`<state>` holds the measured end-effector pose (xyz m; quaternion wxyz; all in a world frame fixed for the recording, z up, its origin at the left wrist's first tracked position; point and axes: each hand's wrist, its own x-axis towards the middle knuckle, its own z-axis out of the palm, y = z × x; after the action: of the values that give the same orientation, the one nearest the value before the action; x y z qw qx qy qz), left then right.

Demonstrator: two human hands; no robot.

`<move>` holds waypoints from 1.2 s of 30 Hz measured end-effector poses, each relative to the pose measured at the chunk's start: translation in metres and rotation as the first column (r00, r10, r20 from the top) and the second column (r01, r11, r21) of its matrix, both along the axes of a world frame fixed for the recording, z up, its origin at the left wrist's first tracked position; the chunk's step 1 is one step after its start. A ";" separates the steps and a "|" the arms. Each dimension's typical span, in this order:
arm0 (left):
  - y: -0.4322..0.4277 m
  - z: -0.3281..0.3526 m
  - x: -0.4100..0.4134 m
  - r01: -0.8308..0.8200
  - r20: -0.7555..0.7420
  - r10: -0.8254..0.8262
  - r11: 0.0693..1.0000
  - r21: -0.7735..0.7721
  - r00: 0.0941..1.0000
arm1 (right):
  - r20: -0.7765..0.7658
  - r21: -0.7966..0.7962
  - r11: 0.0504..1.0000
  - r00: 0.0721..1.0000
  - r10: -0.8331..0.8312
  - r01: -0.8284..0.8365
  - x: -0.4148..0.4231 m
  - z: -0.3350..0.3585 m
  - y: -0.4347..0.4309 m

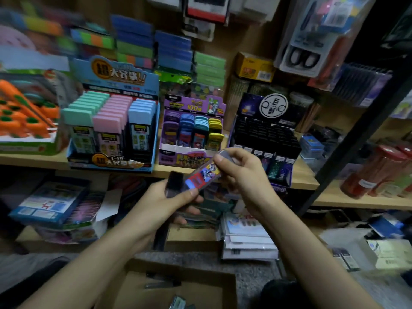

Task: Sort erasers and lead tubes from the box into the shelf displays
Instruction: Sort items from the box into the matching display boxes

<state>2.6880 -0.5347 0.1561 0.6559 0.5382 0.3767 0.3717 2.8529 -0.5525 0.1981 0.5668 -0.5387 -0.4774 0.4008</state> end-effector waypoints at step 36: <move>0.056 0.011 -0.054 -0.307 0.076 0.315 0.947 -0.097 0.946 | 0.687 0.261 0.965 0.705 -0.176 -0.013 0.010 0.052 0.117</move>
<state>2.6344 -0.4790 0.1671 0.6276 0.4265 0.4420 0.4785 2.8631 -0.4355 0.2498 0.4212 -0.5967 -0.6787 0.0770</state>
